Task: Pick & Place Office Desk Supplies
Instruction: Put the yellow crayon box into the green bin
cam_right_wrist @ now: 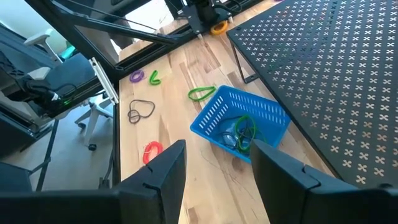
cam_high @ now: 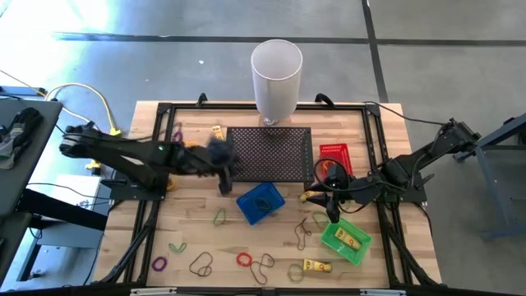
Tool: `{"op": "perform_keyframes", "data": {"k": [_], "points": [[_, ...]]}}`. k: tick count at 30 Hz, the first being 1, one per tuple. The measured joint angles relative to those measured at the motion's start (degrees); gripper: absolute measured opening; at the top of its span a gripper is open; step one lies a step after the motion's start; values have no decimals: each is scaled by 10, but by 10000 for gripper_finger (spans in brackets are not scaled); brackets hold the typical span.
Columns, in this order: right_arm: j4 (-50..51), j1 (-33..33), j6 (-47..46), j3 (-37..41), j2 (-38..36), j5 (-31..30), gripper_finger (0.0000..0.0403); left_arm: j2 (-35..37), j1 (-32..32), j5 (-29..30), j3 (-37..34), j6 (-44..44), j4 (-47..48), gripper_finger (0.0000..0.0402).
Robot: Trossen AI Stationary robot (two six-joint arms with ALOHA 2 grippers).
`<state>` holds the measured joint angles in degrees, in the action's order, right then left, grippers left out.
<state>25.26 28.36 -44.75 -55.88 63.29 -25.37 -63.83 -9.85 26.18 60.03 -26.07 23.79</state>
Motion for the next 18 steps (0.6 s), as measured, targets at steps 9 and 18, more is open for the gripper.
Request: {"op": "perform_keyframes", "data": {"k": [9, 18], "points": [[12, 0, 0, 0, 0, 0, 167, 85, 156, 153, 0, -145, 155, 146], [15, 0, 1, 0, 0, -3, 167, 22, 403, -30, -3, -342, 362, 146]]}}
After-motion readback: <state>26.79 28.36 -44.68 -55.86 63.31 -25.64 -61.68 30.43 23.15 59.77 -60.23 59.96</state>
